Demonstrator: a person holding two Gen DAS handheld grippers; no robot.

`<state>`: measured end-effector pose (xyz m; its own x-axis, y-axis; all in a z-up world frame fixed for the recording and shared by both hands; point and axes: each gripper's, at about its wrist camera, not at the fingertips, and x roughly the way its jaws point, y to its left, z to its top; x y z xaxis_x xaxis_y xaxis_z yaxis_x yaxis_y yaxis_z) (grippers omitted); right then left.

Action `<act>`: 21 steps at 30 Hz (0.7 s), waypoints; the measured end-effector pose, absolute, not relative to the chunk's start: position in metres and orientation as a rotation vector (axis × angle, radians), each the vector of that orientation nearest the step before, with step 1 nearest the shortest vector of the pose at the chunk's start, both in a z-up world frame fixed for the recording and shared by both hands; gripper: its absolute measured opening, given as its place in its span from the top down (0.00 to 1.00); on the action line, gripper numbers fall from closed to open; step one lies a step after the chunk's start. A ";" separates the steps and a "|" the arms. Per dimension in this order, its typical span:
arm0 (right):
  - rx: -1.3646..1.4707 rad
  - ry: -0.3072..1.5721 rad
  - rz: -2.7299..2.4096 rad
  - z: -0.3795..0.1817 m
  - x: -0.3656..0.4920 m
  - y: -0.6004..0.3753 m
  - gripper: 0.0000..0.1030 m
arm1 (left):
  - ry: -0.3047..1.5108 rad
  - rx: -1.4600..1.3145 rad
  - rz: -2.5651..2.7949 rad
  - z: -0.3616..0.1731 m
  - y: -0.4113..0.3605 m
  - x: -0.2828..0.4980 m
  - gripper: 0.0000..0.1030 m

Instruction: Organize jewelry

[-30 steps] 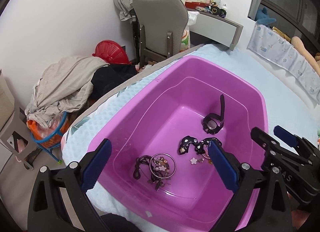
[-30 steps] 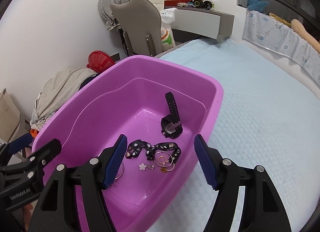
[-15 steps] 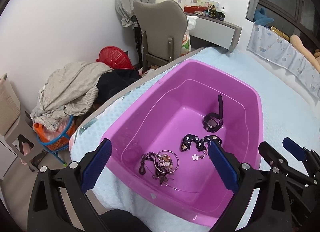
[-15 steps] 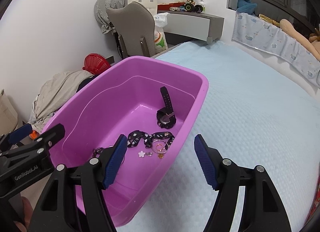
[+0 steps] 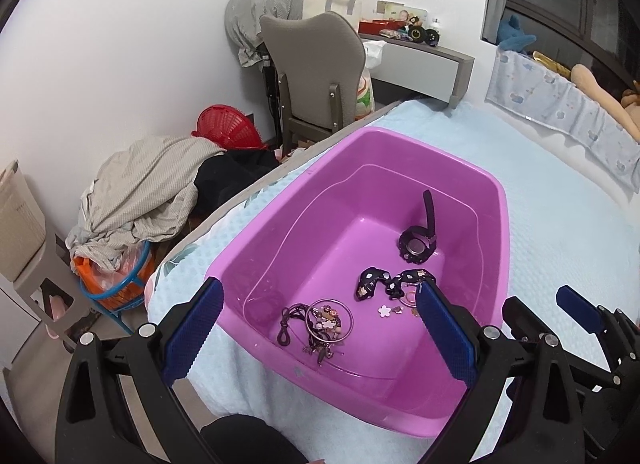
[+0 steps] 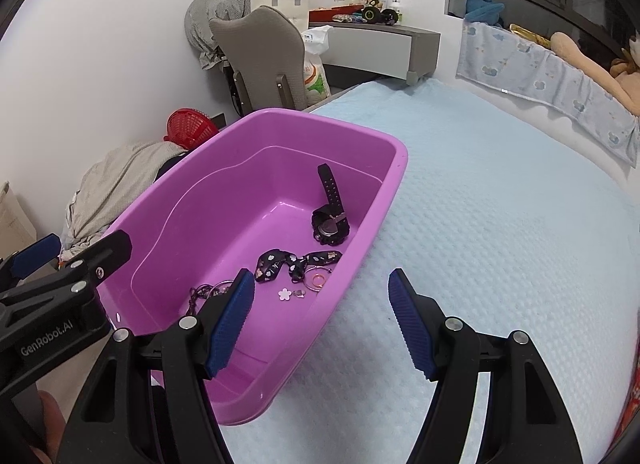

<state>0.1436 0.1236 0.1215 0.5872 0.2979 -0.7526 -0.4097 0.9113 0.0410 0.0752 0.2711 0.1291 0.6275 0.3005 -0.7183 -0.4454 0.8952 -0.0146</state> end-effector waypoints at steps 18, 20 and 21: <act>-0.147 0.828 0.396 0.127 0.136 0.116 0.35 | 0.776 -0.195 0.426 0.134 0.261 0.073 0.08; -0.144 0.827 0.397 0.127 0.135 0.115 0.35 | 0.777 -0.195 0.427 0.134 0.262 0.073 0.08; -0.145 0.827 0.396 0.128 0.135 0.115 0.35 | 0.778 -0.199 0.425 0.134 0.262 0.073 0.08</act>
<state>0.1350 0.1154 0.1276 0.6091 0.2857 -0.7398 -0.3971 0.9174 0.0273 0.0727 0.2616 0.1340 0.6336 0.2962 -0.7147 -0.4409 0.8974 -0.0189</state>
